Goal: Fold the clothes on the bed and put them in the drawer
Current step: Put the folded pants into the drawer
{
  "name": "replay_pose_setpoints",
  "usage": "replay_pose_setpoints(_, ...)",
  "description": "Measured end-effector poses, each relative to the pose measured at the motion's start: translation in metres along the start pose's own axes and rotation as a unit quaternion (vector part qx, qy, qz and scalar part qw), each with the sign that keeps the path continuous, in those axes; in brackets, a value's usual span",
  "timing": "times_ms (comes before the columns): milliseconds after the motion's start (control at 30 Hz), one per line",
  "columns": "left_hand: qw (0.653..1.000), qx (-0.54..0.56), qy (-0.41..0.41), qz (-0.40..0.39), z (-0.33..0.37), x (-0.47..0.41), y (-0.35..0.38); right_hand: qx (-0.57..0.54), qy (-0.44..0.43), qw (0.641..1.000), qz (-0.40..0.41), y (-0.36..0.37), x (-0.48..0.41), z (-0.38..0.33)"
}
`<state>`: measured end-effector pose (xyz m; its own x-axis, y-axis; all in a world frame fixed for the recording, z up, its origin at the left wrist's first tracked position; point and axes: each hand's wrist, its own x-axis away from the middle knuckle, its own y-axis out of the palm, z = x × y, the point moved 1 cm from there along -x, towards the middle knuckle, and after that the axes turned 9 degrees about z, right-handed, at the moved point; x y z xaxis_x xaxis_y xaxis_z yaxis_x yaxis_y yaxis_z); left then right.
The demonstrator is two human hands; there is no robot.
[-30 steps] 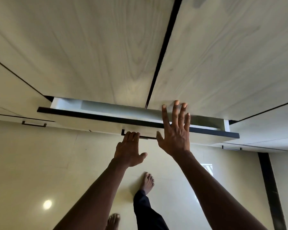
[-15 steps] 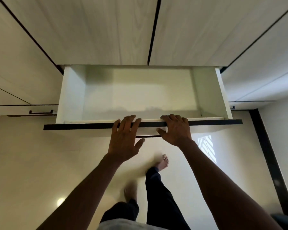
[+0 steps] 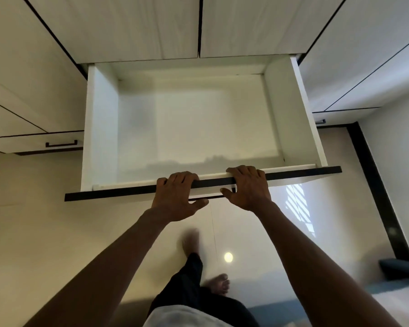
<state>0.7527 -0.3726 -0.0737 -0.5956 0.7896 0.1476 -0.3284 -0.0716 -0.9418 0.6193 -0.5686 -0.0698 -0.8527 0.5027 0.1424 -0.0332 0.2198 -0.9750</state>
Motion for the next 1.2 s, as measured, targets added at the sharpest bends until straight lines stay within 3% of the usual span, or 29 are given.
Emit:
replay_pose_setpoints(200,1.000,-0.012,0.006,-0.015,0.028,0.068,0.015,0.011,-0.017,1.000,0.007,0.011,0.073,0.004)
replay_pose_setpoints(333,0.997,0.003,-0.051,-0.050,0.035,0.054,0.001,0.017,-0.015,0.999,-0.042,0.000,0.070,0.000)
replay_pose_setpoints(433,0.995,-0.022,-0.037,-0.084,0.042,0.055,-0.005,0.018,-0.019,0.997,-0.069,-0.010,0.073,-0.003)
replay_pose_setpoints(533,0.997,-0.018,-0.021,-0.068,0.053,0.068,-0.014,-0.025,-0.010,0.997,-0.072,-0.025,0.089,0.001)
replay_pose_setpoints(700,0.995,0.050,0.081,0.021,0.090,0.072,-0.039,-0.173,0.081,0.980,0.060,-0.060,0.134,0.027)
replay_pose_setpoints(800,0.984,0.079,0.152,0.049,0.120,0.054,-0.053,-0.235,0.129,0.960,0.085,-0.074,0.160,0.054)
replay_pose_setpoints(1000,0.955,0.115,0.274,-0.016,0.215,-0.008,-0.048,-0.275,0.250,0.919,0.133,-0.087,0.207,0.127)
replay_pose_setpoints(1200,0.901,0.115,0.403,-0.114,0.328,-0.075,-0.019,-0.288,0.428,0.835,0.192,-0.093,0.269,0.190)
